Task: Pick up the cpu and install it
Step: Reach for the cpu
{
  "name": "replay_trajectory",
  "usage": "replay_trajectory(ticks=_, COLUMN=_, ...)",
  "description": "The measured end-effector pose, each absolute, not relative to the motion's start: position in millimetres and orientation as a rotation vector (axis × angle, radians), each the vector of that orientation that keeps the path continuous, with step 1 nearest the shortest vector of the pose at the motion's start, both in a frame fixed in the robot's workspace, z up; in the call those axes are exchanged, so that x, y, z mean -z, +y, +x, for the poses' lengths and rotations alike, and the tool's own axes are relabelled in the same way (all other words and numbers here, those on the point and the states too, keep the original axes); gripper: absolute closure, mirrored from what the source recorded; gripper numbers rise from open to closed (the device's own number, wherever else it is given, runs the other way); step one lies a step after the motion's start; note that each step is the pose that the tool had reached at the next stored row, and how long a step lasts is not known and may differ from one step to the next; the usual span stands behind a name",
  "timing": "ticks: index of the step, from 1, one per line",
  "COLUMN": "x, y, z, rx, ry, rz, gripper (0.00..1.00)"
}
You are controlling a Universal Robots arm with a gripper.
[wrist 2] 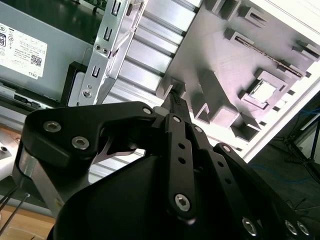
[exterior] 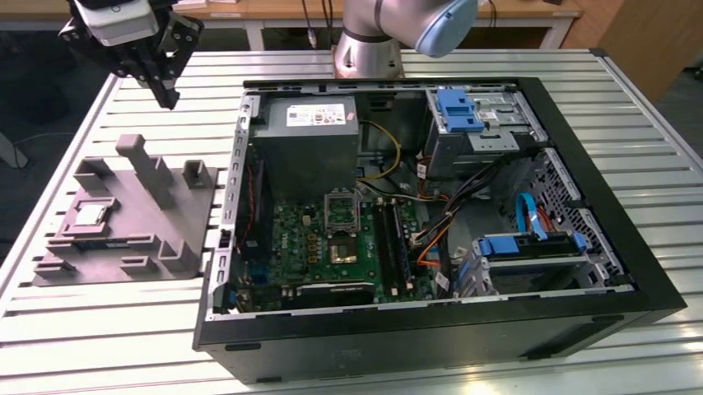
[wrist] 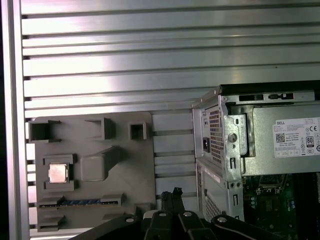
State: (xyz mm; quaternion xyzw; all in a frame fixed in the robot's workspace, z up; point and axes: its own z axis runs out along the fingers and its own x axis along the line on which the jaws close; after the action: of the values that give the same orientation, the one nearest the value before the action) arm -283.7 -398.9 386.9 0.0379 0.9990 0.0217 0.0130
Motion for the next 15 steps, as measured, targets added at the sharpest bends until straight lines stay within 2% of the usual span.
replay_trajectory(ticks=15, x=-384.1, y=-399.0, z=-307.9, rx=-0.067, ry=3.131, rz=0.119, gripper=0.89)
